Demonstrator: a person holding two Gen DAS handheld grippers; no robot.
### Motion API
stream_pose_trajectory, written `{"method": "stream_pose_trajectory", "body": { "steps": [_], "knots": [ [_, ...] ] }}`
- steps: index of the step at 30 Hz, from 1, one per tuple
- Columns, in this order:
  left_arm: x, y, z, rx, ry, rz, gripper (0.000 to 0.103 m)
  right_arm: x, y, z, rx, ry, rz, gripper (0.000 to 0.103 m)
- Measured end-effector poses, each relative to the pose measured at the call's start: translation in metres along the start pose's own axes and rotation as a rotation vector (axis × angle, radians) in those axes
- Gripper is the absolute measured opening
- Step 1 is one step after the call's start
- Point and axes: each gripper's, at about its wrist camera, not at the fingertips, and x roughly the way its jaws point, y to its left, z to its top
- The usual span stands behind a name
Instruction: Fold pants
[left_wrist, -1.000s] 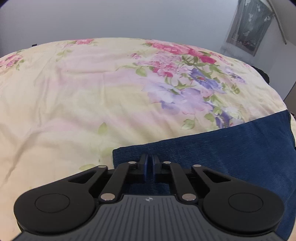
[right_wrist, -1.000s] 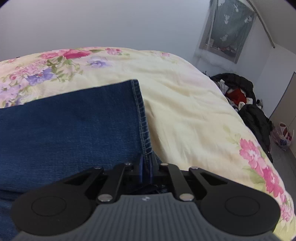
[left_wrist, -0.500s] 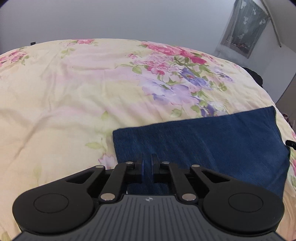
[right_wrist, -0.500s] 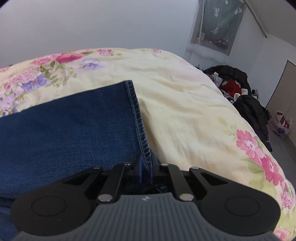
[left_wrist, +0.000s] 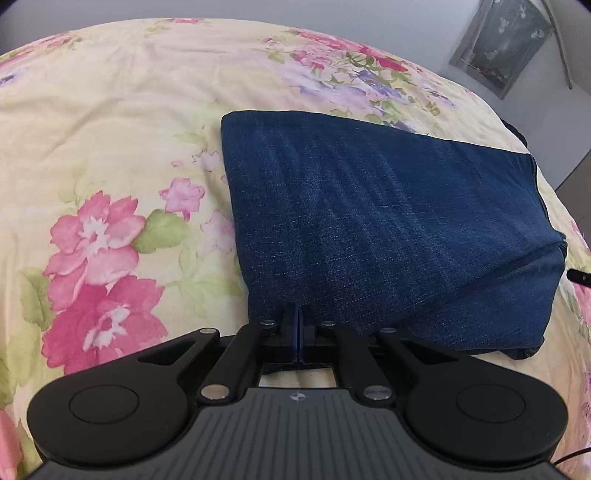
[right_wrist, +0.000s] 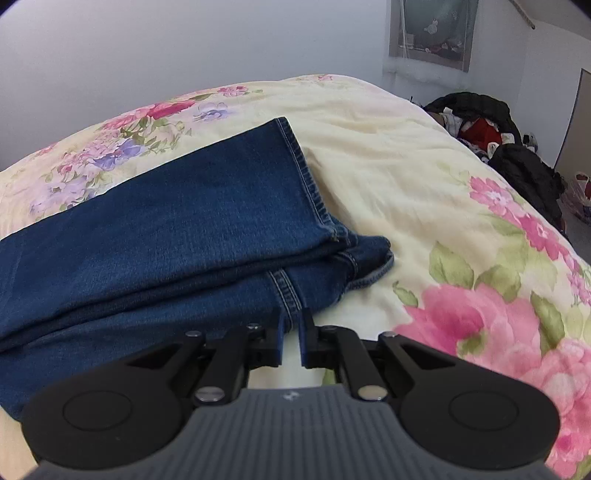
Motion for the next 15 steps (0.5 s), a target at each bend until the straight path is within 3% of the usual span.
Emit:
{"method": "stream_pose_trajectory", "body": {
  "steps": [2, 4, 6, 12, 15],
  "knots": [
    [-0.009, -0.006, 0.002, 0.004, -0.003, 0.028, 0.003, -0.007, -0.007, -0.006, 0.025, 0.014, 0.014, 0.003],
    [-0.025, -0.011, 0.004, 0.019, -0.053, 0.01, 0.003, -0.016, -0.016, -0.008, 0.075, 0.013, 0.038, 0.008],
    [-0.037, -0.016, 0.009, 0.023, -0.086, -0.018, 0.004, -0.023, -0.028, -0.008, 0.153, 0.004, 0.073, 0.038],
    [-0.036, -0.043, 0.033, 0.056, -0.11, -0.037, 0.004, -0.018, -0.062, -0.004, 0.44, 0.007, 0.214, 0.062],
    [-0.025, -0.061, 0.045, 0.075, -0.117, -0.062, 0.004, -0.001, -0.077, -0.001, 0.551, -0.002, 0.242, 0.07]
  ]
}}
